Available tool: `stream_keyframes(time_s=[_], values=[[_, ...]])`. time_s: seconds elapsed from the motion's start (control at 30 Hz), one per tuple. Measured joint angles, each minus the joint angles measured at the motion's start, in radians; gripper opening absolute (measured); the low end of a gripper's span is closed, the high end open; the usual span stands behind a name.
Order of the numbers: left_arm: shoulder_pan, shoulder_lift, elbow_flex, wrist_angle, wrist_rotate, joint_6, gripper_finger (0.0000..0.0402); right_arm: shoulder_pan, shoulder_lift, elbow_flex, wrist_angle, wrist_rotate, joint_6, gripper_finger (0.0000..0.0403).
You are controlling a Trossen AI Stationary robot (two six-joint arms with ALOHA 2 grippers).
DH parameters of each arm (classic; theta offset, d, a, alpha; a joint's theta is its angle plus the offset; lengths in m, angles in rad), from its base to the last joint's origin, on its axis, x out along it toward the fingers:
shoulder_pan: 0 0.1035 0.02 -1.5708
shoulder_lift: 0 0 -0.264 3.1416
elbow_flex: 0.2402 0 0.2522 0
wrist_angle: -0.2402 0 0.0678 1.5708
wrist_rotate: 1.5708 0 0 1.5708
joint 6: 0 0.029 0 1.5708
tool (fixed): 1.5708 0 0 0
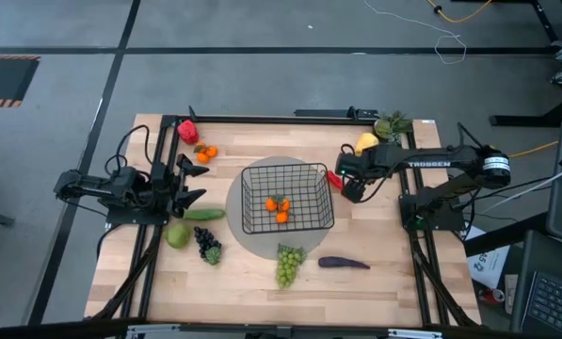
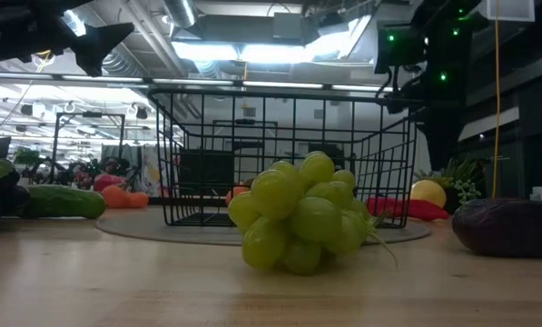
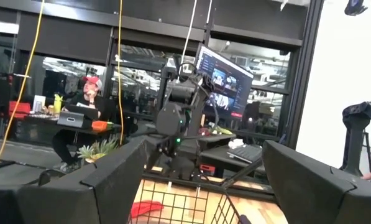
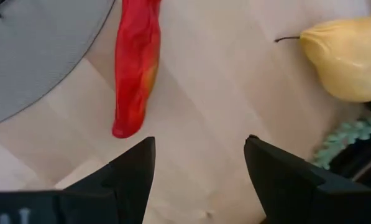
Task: Build produce basket
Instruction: Put the red chili pepper into the wire basket
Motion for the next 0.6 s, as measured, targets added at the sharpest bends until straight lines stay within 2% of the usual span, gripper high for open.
stream_keyframes(time_s=[0.13,0.27,0.6], values=[[0.000,0.000,0.000,0.000,-0.001,0.000,0.0315,0.000,-0.001,-0.003,0.092,0.001,0.031,0.0247],[0.000,0.000,0.000,0.000,-0.006,-0.005,0.0315,0.000,0.004,-0.003,0.183,-0.007,-0.027,0.0247],[0.000,0.000,0.000,-0.001,-0.006,-0.007,0.0315,0.004,0.081,-0.003,0.179,-0.034,-0.037,0.0247]])
